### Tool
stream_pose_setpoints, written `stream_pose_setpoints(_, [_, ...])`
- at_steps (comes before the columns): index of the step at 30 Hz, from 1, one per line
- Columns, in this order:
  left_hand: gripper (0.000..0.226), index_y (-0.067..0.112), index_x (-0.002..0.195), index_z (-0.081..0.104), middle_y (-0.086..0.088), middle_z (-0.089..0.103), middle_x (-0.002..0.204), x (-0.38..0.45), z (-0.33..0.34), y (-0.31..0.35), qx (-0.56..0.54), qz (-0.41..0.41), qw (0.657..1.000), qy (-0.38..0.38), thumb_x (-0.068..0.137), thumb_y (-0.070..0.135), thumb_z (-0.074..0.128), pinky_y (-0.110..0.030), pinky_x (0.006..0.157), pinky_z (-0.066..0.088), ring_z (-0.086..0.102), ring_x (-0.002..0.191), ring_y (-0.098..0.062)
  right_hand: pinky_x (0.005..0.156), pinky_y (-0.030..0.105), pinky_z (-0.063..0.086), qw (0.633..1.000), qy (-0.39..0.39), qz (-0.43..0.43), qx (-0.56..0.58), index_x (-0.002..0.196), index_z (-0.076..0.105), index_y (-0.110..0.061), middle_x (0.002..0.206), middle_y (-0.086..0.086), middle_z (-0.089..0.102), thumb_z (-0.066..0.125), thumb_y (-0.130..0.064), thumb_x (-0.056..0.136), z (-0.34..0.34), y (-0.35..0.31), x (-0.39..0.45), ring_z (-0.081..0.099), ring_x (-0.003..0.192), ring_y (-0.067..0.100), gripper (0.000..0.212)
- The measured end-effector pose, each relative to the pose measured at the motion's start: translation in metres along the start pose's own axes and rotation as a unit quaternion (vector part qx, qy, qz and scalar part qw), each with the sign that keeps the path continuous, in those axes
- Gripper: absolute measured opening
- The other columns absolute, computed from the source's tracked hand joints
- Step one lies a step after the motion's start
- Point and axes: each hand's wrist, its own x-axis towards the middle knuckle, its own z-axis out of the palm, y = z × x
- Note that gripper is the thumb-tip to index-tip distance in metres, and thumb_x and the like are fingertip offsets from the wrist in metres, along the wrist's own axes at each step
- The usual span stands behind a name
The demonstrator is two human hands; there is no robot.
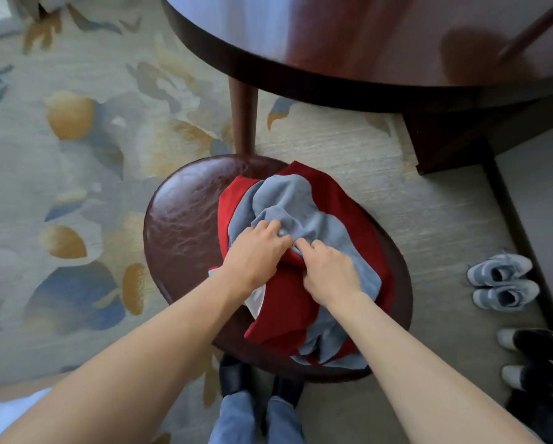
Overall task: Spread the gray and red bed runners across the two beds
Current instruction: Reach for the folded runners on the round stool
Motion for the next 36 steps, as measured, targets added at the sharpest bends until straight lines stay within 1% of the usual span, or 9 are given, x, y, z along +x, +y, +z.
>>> stream_pose_setpoints(4, [0.032,0.023,0.112,0.061,-0.005,0.052,0.113,-0.02,-0.044,-0.006,0.001,-0.018,1.0,0.003,0.085,0.007,0.054,-0.032,0.063,0.031,0.053,0.092,-0.025,0.054,0.033,0.036,0.999,0.021,-0.025,-0.014,0.126,0.046,-0.025,0.094,0.002,0.056,0.056,-0.011,0.086,-0.039,-0.02,-0.007,0.065,0.085,0.026,0.044])
stream_pose_setpoints(8, [0.033,0.022,0.112,0.06,-0.005,0.051,0.113,-0.049,-0.099,-0.018,0.014,-0.041,0.999,0.015,0.084,0.006,0.054,-0.033,0.061,0.031,0.052,0.09,-0.024,0.055,0.033,0.033,0.998,0.043,-0.049,-0.024,0.124,0.047,-0.026,0.1,0.001,0.057,0.058,-0.012,0.084,-0.085,-0.051,-0.015,0.064,0.088,0.026,0.043])
stream_pose_setpoints(11, [0.032,0.023,0.114,0.06,-0.004,0.052,0.11,-0.08,-0.139,-0.029,0.025,-0.068,0.997,0.037,0.086,0.009,0.053,-0.032,0.06,0.031,0.053,0.096,-0.023,0.056,0.032,0.032,0.994,0.069,-0.086,-0.028,0.124,0.048,-0.027,0.107,0.001,0.058,0.058,-0.013,0.085,-0.119,-0.082,-0.022,0.064,0.092,0.027,0.044])
stream_pose_setpoints(13, [0.033,0.024,0.117,0.059,-0.004,0.052,0.116,-0.107,-0.162,-0.038,0.03,-0.094,0.994,0.054,0.088,0.011,0.052,-0.031,0.063,0.034,0.053,0.104,-0.024,0.057,0.031,0.032,0.989,0.087,-0.118,-0.028,0.125,0.049,-0.027,0.111,0.001,0.059,0.059,-0.013,0.084,-0.14,-0.107,-0.028,0.064,0.093,0.027,0.044])
stream_pose_setpoints(16, [0.035,0.024,0.12,0.056,-0.005,0.05,0.119,-0.153,-0.191,-0.05,0.03,-0.149,0.986,0.066,0.089,0.01,0.05,-0.035,0.072,0.045,0.05,0.11,-0.025,0.058,0.031,0.033,0.979,0.104,-0.171,-0.03,0.126,0.049,-0.028,0.113,0.0,0.06,0.058,-0.013,0.085,-0.164,-0.148,-0.039,0.064,0.094,0.028,0.045])
stream_pose_setpoints(18, [0.036,0.024,0.121,0.056,-0.006,0.049,0.123,-0.187,-0.205,-0.056,0.031,-0.193,0.978,0.075,0.088,0.009,0.051,-0.034,0.07,0.043,0.05,0.113,-0.025,0.061,0.032,0.035,0.971,0.11,-0.211,-0.031,0.125,0.049,-0.029,0.115,0.0,0.059,0.056,-0.014,0.085,-0.176,-0.177,-0.048,0.065,0.097,0.029,0.044])
stream_pose_setpoints(22, [0.04,0.025,0.125,0.055,-0.005,0.048,0.127,-0.259,-0.23,-0.063,0.04,-0.277,0.954,0.105,0.089,0.01,0.05,-0.032,0.072,0.041,0.049,0.116,-0.024,0.065,0.036,0.043,0.949,0.11,-0.292,-0.033,0.126,0.049,-0.029,0.113,0.001,0.058,0.057,-0.015,0.085,-0.201,-0.236,-0.068,0.065,0.097,0.032,0.044])
stream_pose_setpoints(28, [0.039,0.025,0.126,0.051,-0.004,0.048,0.125,-0.37,-0.247,-0.066,0.054,-0.397,0.906,0.139,0.09,0.01,0.047,-0.031,0.083,0.042,0.049,0.117,-0.023,0.061,0.034,0.037,0.907,0.115,-0.402,-0.058,0.116,0.051,-0.025,0.101,0.001,0.054,0.056,-0.012,0.083,-0.215,-0.329,-0.113,0.064,0.089,0.033,0.035])
stream_pose_setpoints(36, [0.045,0.026,0.137,0.043,-0.005,0.044,0.14,-0.547,-0.239,-0.058,0.05,-0.53,0.824,0.192,0.094,0.012,0.046,-0.033,0.094,0.044,0.047,0.126,-0.023,0.061,0.033,0.039,0.822,0.119,-0.549,-0.092,0.119,0.051,-0.029,0.101,-0.001,0.054,0.057,-0.017,0.083,-0.199,-0.469,-0.203,0.063,0.089,0.029,0.038])
